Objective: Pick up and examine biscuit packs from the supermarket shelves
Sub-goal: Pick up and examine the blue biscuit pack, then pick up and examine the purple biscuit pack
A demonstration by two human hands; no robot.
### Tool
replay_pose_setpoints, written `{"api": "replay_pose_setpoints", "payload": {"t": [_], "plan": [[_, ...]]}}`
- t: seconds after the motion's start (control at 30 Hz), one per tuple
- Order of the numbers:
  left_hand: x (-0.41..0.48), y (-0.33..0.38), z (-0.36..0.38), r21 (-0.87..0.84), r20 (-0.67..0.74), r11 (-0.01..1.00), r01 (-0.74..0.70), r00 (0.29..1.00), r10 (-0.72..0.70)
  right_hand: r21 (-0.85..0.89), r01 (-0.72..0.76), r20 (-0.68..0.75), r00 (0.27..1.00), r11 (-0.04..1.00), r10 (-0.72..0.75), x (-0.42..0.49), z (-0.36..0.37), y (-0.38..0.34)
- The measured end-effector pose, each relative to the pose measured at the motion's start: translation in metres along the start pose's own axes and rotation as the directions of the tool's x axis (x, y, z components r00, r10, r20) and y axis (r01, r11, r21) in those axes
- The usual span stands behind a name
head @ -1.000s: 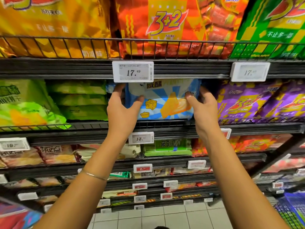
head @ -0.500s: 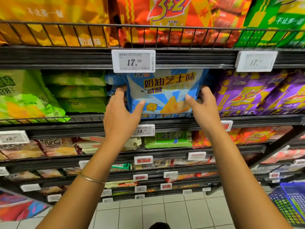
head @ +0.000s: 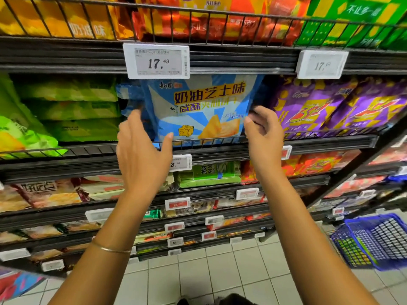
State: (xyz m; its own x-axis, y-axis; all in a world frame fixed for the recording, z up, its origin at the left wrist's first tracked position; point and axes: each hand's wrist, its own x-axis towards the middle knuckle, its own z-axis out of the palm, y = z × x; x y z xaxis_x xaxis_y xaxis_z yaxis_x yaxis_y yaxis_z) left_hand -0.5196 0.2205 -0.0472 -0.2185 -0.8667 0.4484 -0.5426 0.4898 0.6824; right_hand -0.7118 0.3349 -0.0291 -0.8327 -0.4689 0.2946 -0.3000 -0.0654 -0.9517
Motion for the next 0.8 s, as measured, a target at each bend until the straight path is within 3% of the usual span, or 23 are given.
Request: {"api": "replay_pose_setpoints", "payload": {"t": [0.1, 0.2, 0.33, 0.47, 0.53, 0.67, 0.8], "plan": [[-0.021, 0.009, 0.005, -0.033, -0.080, 0.999, -0.008, 0.997, 0.005, 0.063, -0.006, -0.089, 0.996, 0.998, 0.012, -0.006, -0.016, 0.013], [-0.039, 0.028, 0.020, -0.085, -0.173, 0.988, -0.127, 0.979, 0.111, 0.066, -0.009, -0.180, 0.983, 0.998, 0.021, 0.001, -0.038, 0.020], [-0.056, 0.073, 0.057, -0.240, -0.010, 0.935, -0.261, 0.964, 0.266, 0.013, -0.020, -0.256, 0.966, 1.000, 0.023, 0.021, -0.081, 0.026], [-0.062, 0.123, 0.092, -0.340, 0.107, 0.914, -0.223, 0.956, 0.273, -0.036, -0.067, -0.301, 0.952, 0.997, 0.053, 0.051, -0.126, 0.036], [-0.060, 0.144, 0.105, -0.352, 0.147, 0.915, -0.195, 0.954, 0.260, -0.016, -0.080, -0.271, 0.960, 0.997, 0.073, 0.068, -0.145, 0.040], [-0.052, 0.171, 0.126, -0.292, 0.240, 0.950, -0.108, 0.954, 0.182, -0.100, -0.136, -0.071, 0.989, 0.986, 0.129, 0.091, -0.163, 0.052], [-0.046, 0.177, 0.144, -0.076, 0.297, 0.995, -0.064, 0.951, 0.084, -0.174, -0.091, -0.025, 0.996, 0.981, 0.088, 0.104, -0.165, 0.066]]}}
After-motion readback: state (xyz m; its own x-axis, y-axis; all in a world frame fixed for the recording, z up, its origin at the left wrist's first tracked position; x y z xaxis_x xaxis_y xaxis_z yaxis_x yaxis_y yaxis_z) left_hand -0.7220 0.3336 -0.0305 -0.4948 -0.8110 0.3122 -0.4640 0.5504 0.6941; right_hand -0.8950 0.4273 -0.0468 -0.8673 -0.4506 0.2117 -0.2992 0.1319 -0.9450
